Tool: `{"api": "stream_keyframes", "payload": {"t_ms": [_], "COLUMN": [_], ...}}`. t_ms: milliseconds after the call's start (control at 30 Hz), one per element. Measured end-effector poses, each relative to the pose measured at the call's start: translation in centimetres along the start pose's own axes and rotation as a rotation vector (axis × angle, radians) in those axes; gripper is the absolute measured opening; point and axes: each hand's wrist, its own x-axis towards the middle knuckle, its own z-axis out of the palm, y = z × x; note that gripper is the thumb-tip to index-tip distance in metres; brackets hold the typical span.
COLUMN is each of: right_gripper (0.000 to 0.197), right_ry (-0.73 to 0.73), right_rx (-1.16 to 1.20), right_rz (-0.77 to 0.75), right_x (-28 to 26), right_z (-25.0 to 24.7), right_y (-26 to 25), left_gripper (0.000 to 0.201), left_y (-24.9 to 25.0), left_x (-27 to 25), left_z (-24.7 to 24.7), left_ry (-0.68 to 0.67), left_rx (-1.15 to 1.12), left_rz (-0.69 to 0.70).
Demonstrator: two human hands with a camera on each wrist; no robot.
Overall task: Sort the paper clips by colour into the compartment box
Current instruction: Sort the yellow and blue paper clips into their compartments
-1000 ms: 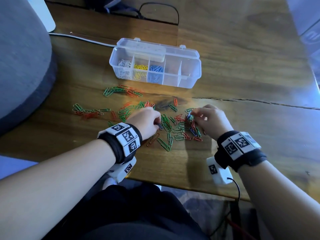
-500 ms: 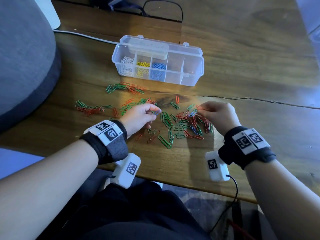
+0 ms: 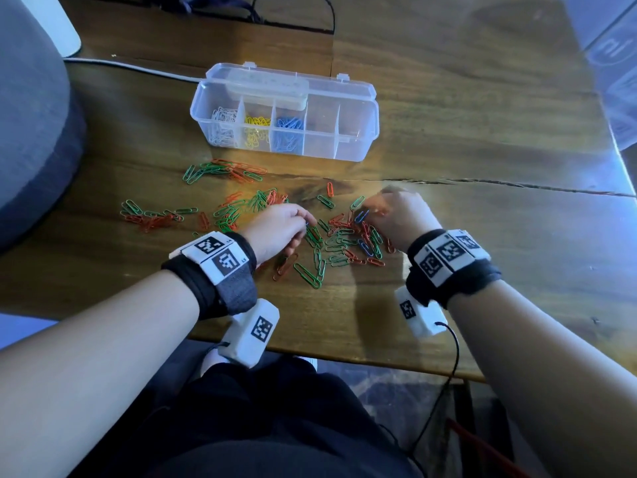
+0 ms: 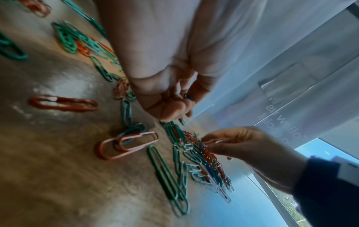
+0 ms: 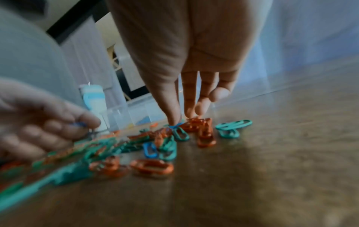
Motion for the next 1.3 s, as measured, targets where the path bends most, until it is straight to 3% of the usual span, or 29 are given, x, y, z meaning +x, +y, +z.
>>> {"api": "stream_keyframes", "payload": {"t_ms": [233, 333, 500, 600, 667, 767, 867, 967, 1100, 1167, 1233, 1300], "right_gripper": [0.02, 0.014, 0.005, 0.009, 0.016, 0.031, 0.012, 0.017, 0.006, 0.008, 0.01, 0.005], "right_ry": [-0.061, -0.029, 0.138, 0.128, 0.089, 0.023, -0.085, -0.135, -0.168, -0.182, -0.141, -0.117], "right_rx": [-0.118, -0.044, 0.535, 1.074, 1.283, 1.502, 1.572, 1.659, 1.708, 1.585, 1.238, 0.771], "right_rz": [0.087, 0.144, 0.337, 0.409, 0.437, 0.451, 0.424, 0.327, 0.316, 0.381, 0.404, 0.307], "right_x": [0.0, -0.3, -1.7, -3.1, -3.9, -4.8, -5.3, -5.4, -4.1, -3.1, -2.5, -2.4], "right_z": [-0.3, -0.4, -1.1, -1.9, -2.4, -2.6, -2.3, -2.0, -1.9, -1.7, -1.0, -0.2], "right_y": [0.6, 1.3, 2.9, 3.2, 3.6, 4.0, 3.4, 2.4, 0.9, 0.2, -0.4, -0.8], "left_gripper": [0.023, 0.026, 0.035, 0.036, 0.033, 0.024, 0.015, 0.013, 0.014, 0.016, 0.013, 0.007], "left_y": [0.7, 2.2, 3.2, 3.2, 3.1, 2.7, 2.5, 2.4, 2.5, 2.4, 2.0, 1.6], "left_x": [1.0, 0.8, 0.7, 0.9, 0.9, 1.1, 1.1, 1.3, 1.5, 1.6, 1.6, 1.4], "left_z": [1.0, 2.3, 4.2, 4.4, 4.1, 3.6, 3.9, 4.2, 4.0, 3.6, 2.8, 1.9], "left_ry": [-0.002, -0.023, -0.186, -0.194, -0.188, -0.168, -0.174, -0.21, -0.285, -0.292, -0.247, -0.178], "left_rx": [0.235, 0.529, 0.915, 1.05, 1.081, 1.089, 1.067, 1.082, 1.079, 1.061, 1.015, 0.959], "left_rz": [0.073, 0.187, 0.348, 0.371, 0.384, 0.4, 0.39, 0.383, 0.287, 0.267, 0.265, 0.271]}}
